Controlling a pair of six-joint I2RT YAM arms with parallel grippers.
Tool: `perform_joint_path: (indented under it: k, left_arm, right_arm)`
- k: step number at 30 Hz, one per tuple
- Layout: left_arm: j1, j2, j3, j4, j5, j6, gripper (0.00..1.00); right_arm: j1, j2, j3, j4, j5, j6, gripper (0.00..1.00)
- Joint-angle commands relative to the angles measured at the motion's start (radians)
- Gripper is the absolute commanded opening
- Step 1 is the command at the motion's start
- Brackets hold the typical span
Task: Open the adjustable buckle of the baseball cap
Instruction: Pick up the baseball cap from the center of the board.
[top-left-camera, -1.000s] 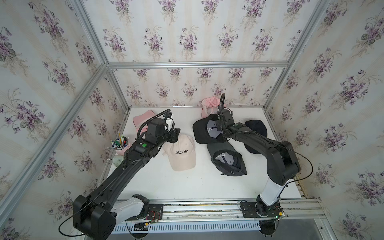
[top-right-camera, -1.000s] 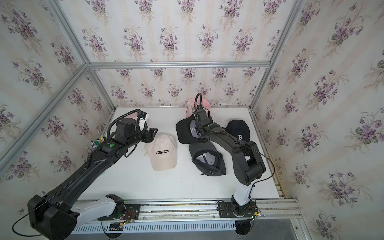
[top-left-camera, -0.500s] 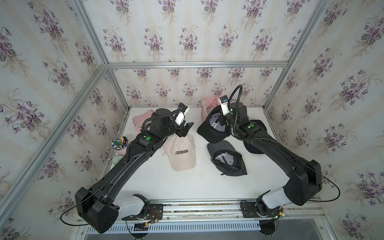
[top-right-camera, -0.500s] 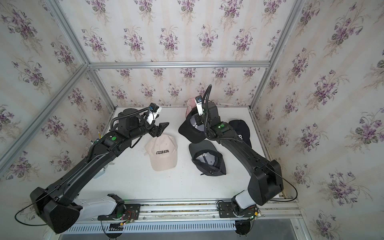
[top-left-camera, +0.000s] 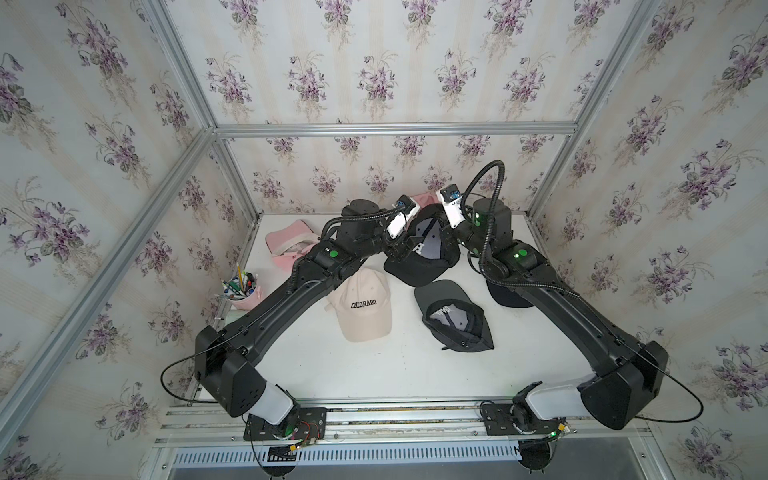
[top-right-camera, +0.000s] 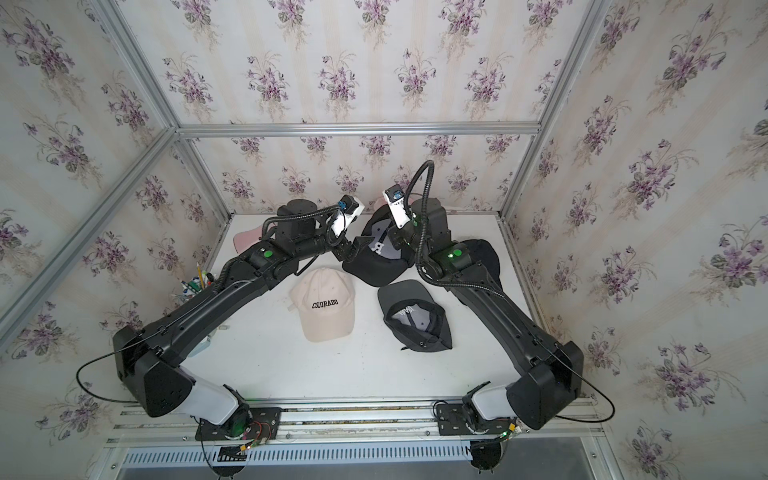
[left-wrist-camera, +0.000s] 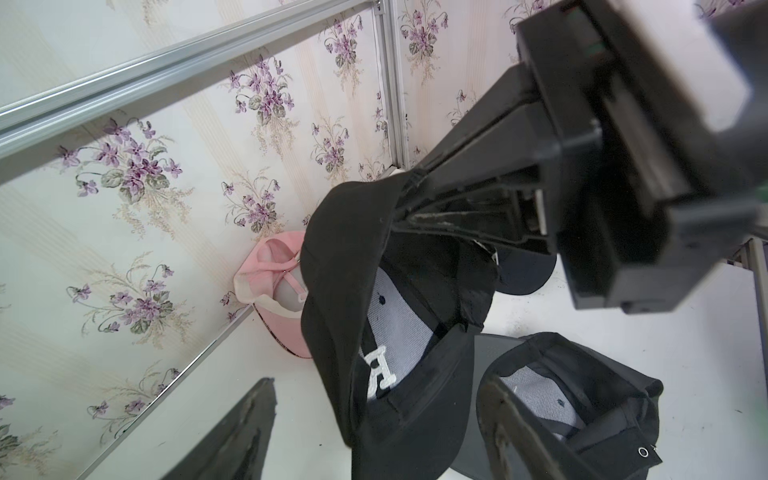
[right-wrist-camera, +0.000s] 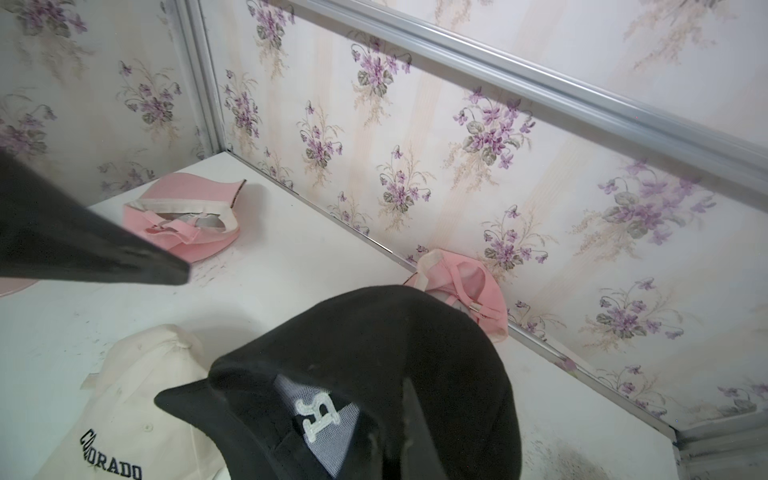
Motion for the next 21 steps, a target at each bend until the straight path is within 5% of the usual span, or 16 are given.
perform_joint_path:
  k: [1,8,17,21]
  left_arm:
    - [0.000,0.024,0.038,0.032,-0.035,0.046,0.77]
    - [0.000,0.068,0.097,0.003,-0.044,0.088,0.71]
    - [0.000,0.049,0.082,-0.009,-0.060,0.074,0.28]
    - [0.000,0.048,0.089,-0.012,-0.070,0.058,0.12]
  right_arm:
    - [0.030,-0.028,-0.017,0.023,-0.055,-0.037,0.00]
    - [0.058,-0.052,-0.030,0.029,-0.104,-0.045,0.00]
    - [0.061,-0.061,-0.042,0.034,-0.146,-0.048,0.01]
    - [0.061,-0.060,-0.055,0.045,-0.125,-0.050,0.12]
